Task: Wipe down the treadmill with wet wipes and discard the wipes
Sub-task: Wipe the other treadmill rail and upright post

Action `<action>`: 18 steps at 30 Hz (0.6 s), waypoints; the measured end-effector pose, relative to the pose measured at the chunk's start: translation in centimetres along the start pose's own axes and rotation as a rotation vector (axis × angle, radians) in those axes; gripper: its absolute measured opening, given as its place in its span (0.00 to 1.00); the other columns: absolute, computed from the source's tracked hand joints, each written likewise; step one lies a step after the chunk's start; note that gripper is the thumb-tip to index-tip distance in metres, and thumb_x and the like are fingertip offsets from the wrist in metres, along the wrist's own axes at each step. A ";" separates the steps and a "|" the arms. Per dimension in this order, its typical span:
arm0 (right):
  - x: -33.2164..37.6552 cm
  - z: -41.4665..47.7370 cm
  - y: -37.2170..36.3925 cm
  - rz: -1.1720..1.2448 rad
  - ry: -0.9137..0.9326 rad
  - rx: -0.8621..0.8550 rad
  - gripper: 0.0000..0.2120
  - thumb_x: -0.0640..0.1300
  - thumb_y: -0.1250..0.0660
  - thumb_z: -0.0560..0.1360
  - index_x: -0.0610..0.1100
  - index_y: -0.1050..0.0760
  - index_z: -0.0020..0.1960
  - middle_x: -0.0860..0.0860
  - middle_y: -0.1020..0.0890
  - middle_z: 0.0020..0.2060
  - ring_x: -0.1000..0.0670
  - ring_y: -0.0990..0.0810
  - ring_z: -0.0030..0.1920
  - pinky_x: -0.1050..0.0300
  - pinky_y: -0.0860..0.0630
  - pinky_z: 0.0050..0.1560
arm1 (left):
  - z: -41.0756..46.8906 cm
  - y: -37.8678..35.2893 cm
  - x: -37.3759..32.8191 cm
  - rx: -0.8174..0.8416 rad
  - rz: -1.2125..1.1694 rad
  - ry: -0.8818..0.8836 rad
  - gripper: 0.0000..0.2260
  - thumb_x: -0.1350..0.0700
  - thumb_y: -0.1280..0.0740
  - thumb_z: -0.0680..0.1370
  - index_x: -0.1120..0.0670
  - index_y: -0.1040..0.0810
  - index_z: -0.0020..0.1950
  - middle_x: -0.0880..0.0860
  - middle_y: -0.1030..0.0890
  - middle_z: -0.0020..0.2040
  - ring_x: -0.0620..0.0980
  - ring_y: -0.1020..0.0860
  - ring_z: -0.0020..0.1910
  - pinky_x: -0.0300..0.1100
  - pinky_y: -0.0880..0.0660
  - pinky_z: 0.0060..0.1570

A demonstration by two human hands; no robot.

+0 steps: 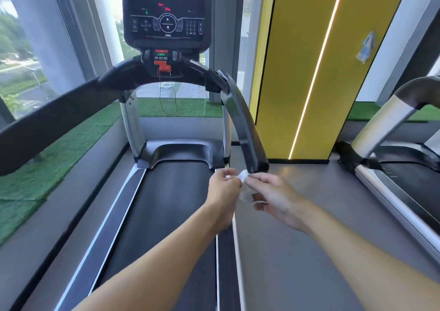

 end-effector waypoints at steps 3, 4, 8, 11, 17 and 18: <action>1.9 -1.2 -1.6 -0.134 0.079 0.043 0.11 0.49 0.31 0.79 0.43 0.17 0.55 0.55 0.20 0.34 0.56 0.26 0.36 0.61 0.30 0.39 | -1.1 1.0 -1.2 0.005 0.026 -0.007 0.18 0.64 0.30 0.70 0.60 0.26 0.58 0.59 0.20 0.53 0.57 0.22 0.47 0.50 0.23 0.52; 2.5 -1.5 -2.1 -0.150 0.098 0.059 0.11 0.50 0.30 0.78 0.45 0.16 0.55 0.57 0.20 0.34 0.58 0.25 0.36 0.61 0.29 0.40 | -1.4 1.5 -1.7 0.015 0.025 -0.002 0.19 0.62 0.28 0.68 0.62 0.23 0.57 0.61 0.19 0.51 0.57 0.22 0.45 0.47 0.23 0.48; 4.7 -2.4 -5.9 -0.177 0.161 0.148 0.10 0.48 0.28 0.77 0.45 0.17 0.55 0.55 0.16 0.42 0.58 0.22 0.42 0.60 0.29 0.43 | -3.7 4.2 -4.6 0.052 -0.008 -0.020 0.04 0.63 0.29 0.73 0.63 0.18 0.47 0.61 0.18 0.43 0.56 0.23 0.42 0.46 0.26 0.46; 5.6 -2.2 -10.8 -0.170 0.166 0.173 0.06 0.43 0.26 0.75 0.43 0.17 0.50 0.51 0.15 0.42 0.56 0.20 0.42 0.62 0.26 0.42 | -5.2 9.1 -6.3 0.010 -0.031 -0.038 0.09 0.65 0.35 0.66 0.62 0.22 0.45 0.61 0.27 0.43 0.57 0.29 0.41 0.49 0.30 0.45; 5.5 -1.5 -25.6 -0.197 0.148 0.183 0.13 0.37 0.26 0.73 0.39 0.22 0.56 0.46 0.18 0.49 0.50 0.17 0.45 0.58 0.21 0.46 | -8.1 24.7 -7.0 -0.180 -0.077 -0.029 0.11 0.68 0.44 0.70 0.57 0.26 0.46 0.58 0.29 0.41 0.53 0.30 0.32 0.42 0.29 0.34; 5.3 -1.7 -28.7 -0.201 0.148 0.198 0.12 0.36 0.26 0.73 0.39 0.23 0.55 0.47 0.18 0.47 0.52 0.19 0.42 0.59 0.21 0.45 | -9.1 27.8 -7.0 -0.211 -0.087 -0.032 0.12 0.68 0.44 0.71 0.57 0.25 0.47 0.59 0.28 0.42 0.54 0.29 0.31 0.42 0.28 0.34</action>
Point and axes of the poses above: each hand's wrist, its own z-axis towards the middle knuckle, its own y-axis out of the back of the hand, x = y × z, the point moved 9 cm from there along z, towards the middle knuckle
